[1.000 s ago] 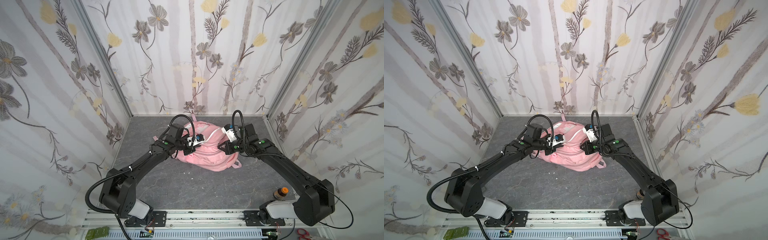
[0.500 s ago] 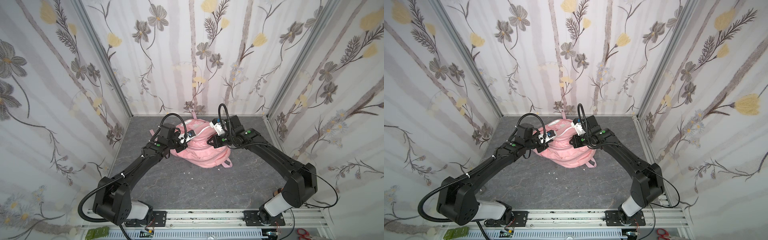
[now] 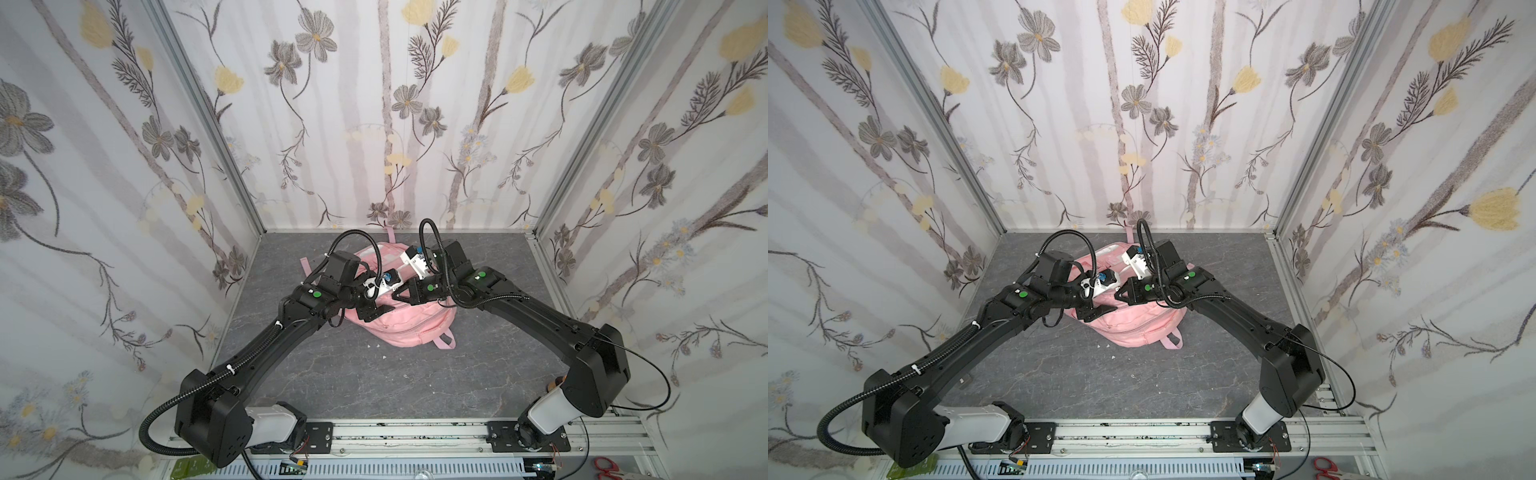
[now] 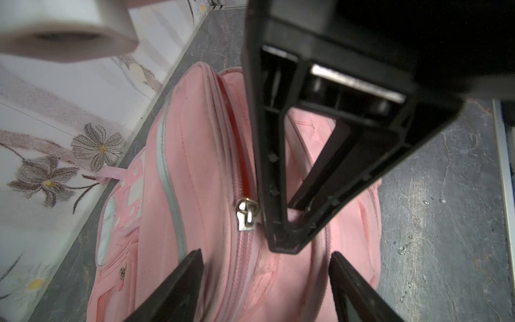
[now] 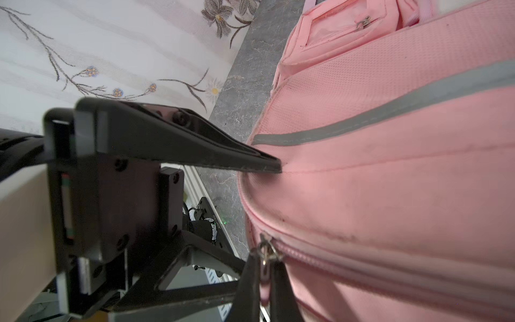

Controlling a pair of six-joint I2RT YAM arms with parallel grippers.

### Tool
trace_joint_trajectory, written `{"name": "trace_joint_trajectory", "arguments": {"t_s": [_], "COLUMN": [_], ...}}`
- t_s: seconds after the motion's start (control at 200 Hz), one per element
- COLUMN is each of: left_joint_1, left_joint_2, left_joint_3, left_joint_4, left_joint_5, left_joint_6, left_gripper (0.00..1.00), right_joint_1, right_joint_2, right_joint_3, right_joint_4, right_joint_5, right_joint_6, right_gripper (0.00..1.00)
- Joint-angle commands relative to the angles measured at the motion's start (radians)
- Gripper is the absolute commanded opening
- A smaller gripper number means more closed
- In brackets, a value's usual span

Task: Pack books, pencil case, and school supplies into a backpack
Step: Zip the student bag at the center of the table.

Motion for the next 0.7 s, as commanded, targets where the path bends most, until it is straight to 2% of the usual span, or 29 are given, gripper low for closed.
{"name": "trace_joint_trajectory", "arguments": {"t_s": [0.0,0.15,0.33,0.4,0.5,0.585,0.67,0.695], "left_joint_1": [0.0,0.0,0.001,0.0,0.0,0.0,0.0,0.0], "left_joint_2": [0.007,0.009,0.034,0.044,0.052,0.058,0.06,0.059], "left_joint_3": [-0.011,-0.011,0.015,0.022,0.027,0.032,0.039,0.041], "left_joint_4": [0.012,0.057,0.053,0.058,0.064,0.059,0.052,0.05], "left_joint_5": [-0.06,-0.084,-0.087,-0.086,-0.084,-0.076,-0.069,-0.069], "left_joint_6": [-0.014,-0.01,0.0,0.0,0.0,0.003,0.001,0.002], "left_gripper": [0.67,0.56,0.39,0.36,0.28,0.17,0.0,0.0], "right_joint_1": [0.003,0.002,0.002,0.003,0.002,0.003,0.003,0.002], "right_joint_2": [-0.004,0.003,-0.003,-0.004,-0.006,-0.003,0.004,0.005], "right_joint_3": [0.013,0.032,0.049,0.057,0.068,0.081,0.095,0.098], "right_joint_4": [0.105,0.025,-0.059,-0.096,-0.149,-0.186,-0.217,-0.223], "right_joint_5": [-0.094,-0.09,-0.079,-0.062,-0.04,-0.019,-0.004,0.001], "right_joint_6": [-0.028,-0.093,-0.164,-0.194,-0.244,-0.274,-0.299,-0.304], "right_gripper": [0.0,0.0,0.0,0.0,0.0,0.0,0.0,0.0]}}
